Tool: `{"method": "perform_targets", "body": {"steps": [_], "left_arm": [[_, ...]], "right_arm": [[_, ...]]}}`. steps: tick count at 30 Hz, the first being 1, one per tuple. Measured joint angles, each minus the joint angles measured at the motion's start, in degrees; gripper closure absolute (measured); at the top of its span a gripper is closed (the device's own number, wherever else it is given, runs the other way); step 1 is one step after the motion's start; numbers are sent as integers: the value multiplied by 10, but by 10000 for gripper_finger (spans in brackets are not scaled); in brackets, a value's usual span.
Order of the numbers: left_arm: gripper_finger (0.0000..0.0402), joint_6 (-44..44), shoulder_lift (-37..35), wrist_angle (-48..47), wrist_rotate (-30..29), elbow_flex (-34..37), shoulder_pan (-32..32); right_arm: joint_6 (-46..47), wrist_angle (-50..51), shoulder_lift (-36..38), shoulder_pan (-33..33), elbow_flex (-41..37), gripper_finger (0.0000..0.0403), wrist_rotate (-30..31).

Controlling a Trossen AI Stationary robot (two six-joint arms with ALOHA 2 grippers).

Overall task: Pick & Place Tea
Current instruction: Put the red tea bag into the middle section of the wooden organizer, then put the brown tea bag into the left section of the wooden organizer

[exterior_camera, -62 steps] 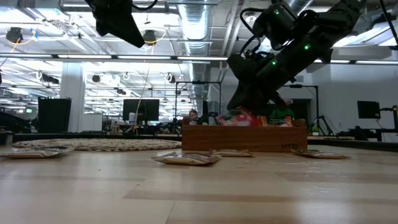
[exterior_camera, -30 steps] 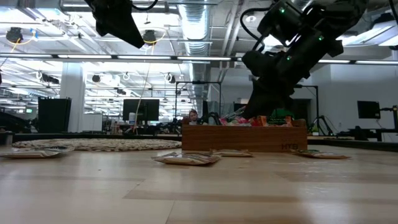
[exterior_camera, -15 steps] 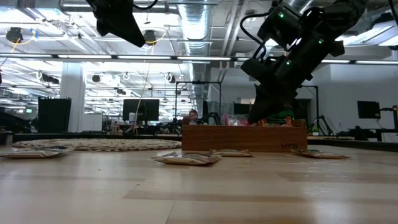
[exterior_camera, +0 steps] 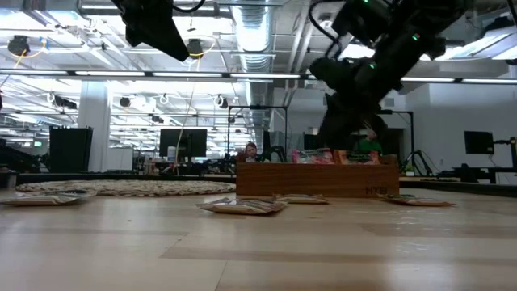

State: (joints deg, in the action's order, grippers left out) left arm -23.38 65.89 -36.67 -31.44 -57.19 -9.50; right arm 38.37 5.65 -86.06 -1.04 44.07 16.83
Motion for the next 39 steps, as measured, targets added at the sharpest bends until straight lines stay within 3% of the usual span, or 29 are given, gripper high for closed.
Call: {"method": "perform_targets", "body": {"steps": [8,20,28,34,39], "left_arm": [[337,0,0,0,0,0,0],[337,-1,0,9,0,0,0],[337,-1,0,17,9,0,0],[337,-2,0,17,55,0,0],[337,-3,0,16,84,0,0]], "right_arm": [[-23,25,-34,38,28,403,-34],[-4,37,-65,15,34,403,-49],[-39,216,-36,3,136,403,-47],[-67,477,25,-29,218,403,-38],[1,636,118,-103,214,403,-38]]}}
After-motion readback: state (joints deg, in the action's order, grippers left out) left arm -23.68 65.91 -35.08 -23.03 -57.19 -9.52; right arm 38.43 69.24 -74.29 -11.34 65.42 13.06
